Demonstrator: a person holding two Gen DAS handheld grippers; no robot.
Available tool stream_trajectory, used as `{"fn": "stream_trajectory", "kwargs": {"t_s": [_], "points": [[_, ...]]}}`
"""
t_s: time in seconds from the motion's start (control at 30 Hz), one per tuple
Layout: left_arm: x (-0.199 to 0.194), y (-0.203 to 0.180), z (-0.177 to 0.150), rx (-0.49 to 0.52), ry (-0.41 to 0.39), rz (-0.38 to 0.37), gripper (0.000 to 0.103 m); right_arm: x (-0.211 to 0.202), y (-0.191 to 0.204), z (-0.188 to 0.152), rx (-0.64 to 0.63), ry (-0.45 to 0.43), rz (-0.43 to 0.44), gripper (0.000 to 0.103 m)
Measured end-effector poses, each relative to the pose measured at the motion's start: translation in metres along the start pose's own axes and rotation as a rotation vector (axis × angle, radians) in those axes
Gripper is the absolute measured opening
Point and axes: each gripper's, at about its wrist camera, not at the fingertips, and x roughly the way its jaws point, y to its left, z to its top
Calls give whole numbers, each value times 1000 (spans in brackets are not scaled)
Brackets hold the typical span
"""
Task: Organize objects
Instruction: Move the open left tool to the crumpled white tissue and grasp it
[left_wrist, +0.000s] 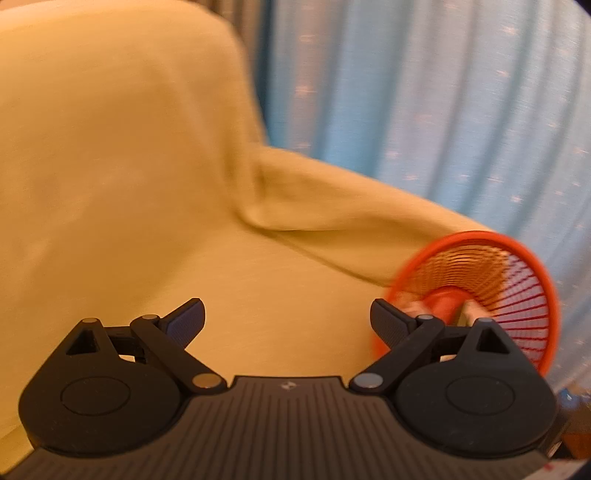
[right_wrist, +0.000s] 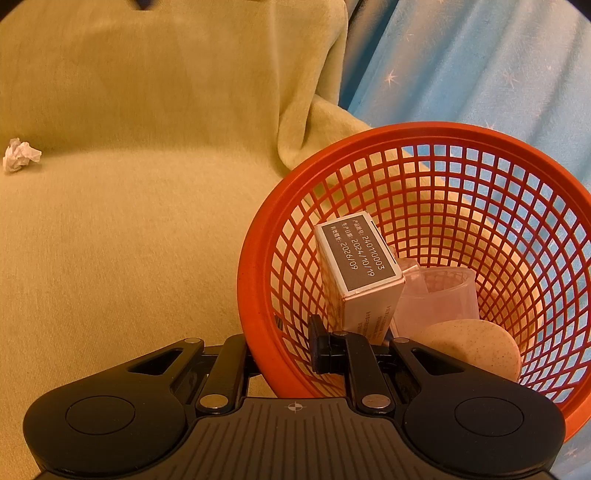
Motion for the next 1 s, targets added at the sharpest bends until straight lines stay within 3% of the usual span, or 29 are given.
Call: {"fn": "stream_trajectory", "kwargs": {"t_s": [0.13, 0.47, 0.87, 1.0], "points": [[-18, 40, -9, -30, 6, 108, 94, -2, 0, -3, -3, 1, 0, 11], [-43, 118, -40, -136, 36, 288, 95, -2, 0, -4, -8, 5, -1, 11], [-15, 153, -85, -234, 93, 337, 94, -2, -1, -1, 1, 8, -5, 11], [2, 162, -97, -240, 110, 351, 88, -2, -1, -1, 3, 8, -5, 11]]}}
